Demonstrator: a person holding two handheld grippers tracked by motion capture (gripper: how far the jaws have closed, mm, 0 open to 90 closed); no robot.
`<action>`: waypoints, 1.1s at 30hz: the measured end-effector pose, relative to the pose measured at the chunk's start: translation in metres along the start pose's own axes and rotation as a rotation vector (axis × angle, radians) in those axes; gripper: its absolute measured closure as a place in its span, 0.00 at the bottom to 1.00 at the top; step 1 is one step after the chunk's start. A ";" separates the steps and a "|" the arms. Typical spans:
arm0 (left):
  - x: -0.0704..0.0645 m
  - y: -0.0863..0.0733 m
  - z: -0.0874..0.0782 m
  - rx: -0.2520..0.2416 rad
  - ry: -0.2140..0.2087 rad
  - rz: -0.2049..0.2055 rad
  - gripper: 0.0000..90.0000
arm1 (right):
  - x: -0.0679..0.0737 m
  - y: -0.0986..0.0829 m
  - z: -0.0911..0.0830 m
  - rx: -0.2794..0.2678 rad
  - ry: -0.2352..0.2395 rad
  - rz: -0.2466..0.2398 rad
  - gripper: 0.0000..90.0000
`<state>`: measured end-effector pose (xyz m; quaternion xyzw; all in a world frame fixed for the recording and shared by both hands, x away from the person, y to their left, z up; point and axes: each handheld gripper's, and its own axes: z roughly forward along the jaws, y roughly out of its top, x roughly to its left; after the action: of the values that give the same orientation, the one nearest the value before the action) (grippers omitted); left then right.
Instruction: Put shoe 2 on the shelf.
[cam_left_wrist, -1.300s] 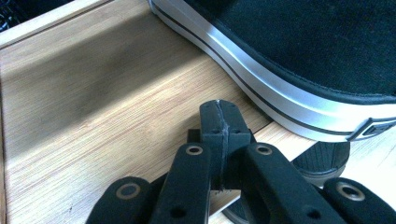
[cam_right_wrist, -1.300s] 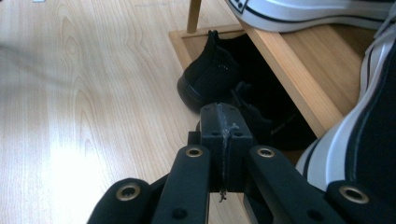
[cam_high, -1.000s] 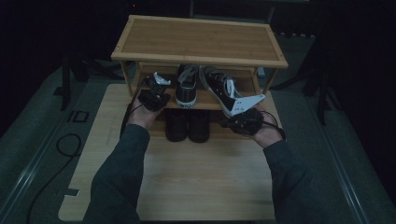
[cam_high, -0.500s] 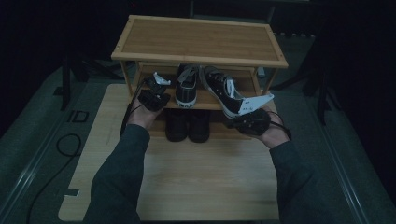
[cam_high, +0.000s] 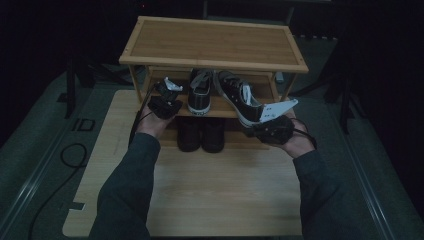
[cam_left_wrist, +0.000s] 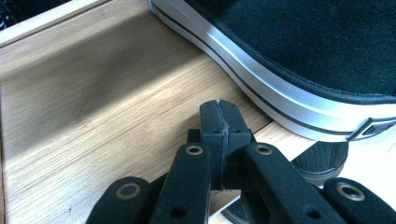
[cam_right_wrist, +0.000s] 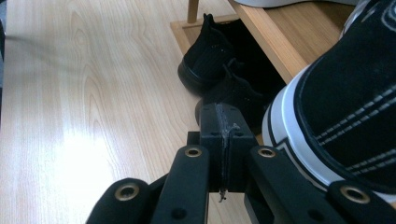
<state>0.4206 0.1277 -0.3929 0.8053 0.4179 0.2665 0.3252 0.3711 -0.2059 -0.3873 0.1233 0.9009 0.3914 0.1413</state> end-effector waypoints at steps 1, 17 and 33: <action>0.000 0.000 0.000 0.001 0.000 -0.001 1.00 | 0.000 0.000 -0.001 0.003 0.001 0.003 0.99; 0.001 0.000 0.000 0.001 -0.003 -0.006 1.00 | -0.009 -0.013 -0.012 0.026 -0.020 0.022 0.99; 0.001 0.000 0.000 0.000 -0.005 -0.009 1.00 | -0.021 -0.025 -0.016 0.036 -0.056 0.056 1.00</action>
<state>0.4212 0.1285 -0.3928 0.8042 0.4205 0.2629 0.3276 0.3821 -0.2408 -0.3920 0.1620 0.8997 0.3752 0.1534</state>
